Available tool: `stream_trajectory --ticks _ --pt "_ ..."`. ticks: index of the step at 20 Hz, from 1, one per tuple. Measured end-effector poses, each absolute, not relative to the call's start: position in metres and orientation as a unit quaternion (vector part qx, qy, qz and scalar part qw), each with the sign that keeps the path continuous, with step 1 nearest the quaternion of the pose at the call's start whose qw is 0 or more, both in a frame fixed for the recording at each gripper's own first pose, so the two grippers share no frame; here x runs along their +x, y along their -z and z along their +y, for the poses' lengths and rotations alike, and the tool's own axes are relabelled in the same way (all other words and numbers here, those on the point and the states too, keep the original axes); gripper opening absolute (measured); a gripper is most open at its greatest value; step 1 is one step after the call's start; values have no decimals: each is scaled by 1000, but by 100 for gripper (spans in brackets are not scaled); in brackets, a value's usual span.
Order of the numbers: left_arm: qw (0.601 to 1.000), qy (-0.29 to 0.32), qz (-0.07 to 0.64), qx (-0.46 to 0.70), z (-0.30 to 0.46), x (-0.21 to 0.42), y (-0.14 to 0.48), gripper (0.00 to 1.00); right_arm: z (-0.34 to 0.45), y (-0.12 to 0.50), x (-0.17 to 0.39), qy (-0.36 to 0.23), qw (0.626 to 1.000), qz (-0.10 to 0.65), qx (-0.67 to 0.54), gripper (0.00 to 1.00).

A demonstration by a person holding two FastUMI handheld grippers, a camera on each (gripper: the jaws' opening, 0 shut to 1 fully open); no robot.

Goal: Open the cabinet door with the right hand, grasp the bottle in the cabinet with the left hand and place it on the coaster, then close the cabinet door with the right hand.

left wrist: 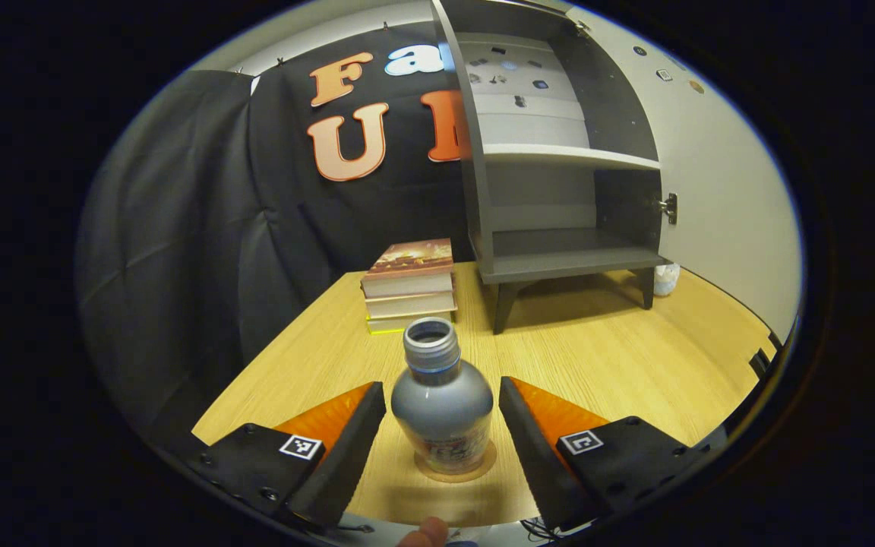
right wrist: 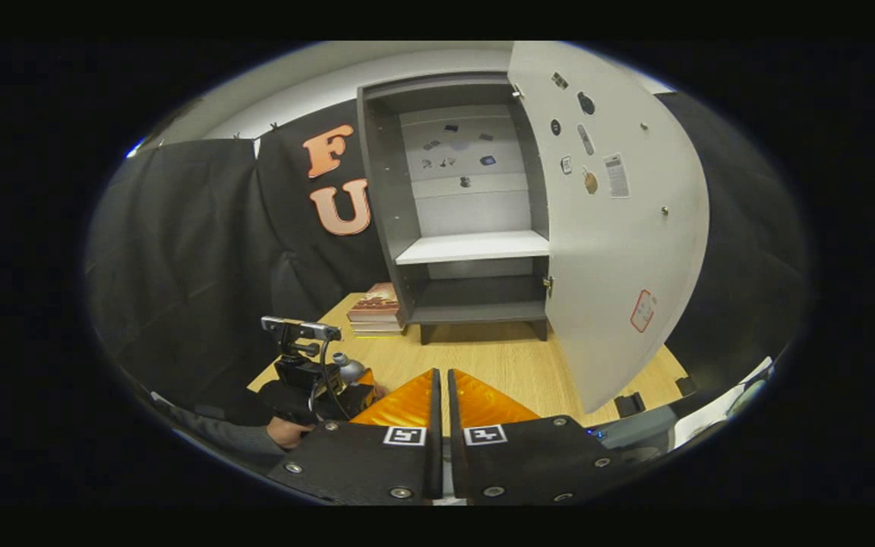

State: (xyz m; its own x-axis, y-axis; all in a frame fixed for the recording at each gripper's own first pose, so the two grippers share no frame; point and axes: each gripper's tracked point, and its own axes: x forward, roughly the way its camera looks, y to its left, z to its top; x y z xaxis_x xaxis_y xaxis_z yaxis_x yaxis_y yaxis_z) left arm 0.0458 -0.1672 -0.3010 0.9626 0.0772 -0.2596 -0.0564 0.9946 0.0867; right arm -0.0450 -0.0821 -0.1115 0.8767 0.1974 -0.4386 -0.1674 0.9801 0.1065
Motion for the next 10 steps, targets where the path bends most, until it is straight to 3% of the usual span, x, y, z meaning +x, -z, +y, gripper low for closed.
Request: stream_trajectory --ticks 10 --pt "998 -1 46 38 -201 35 153 98 -117 45 -40 -78 985 150 45 4"
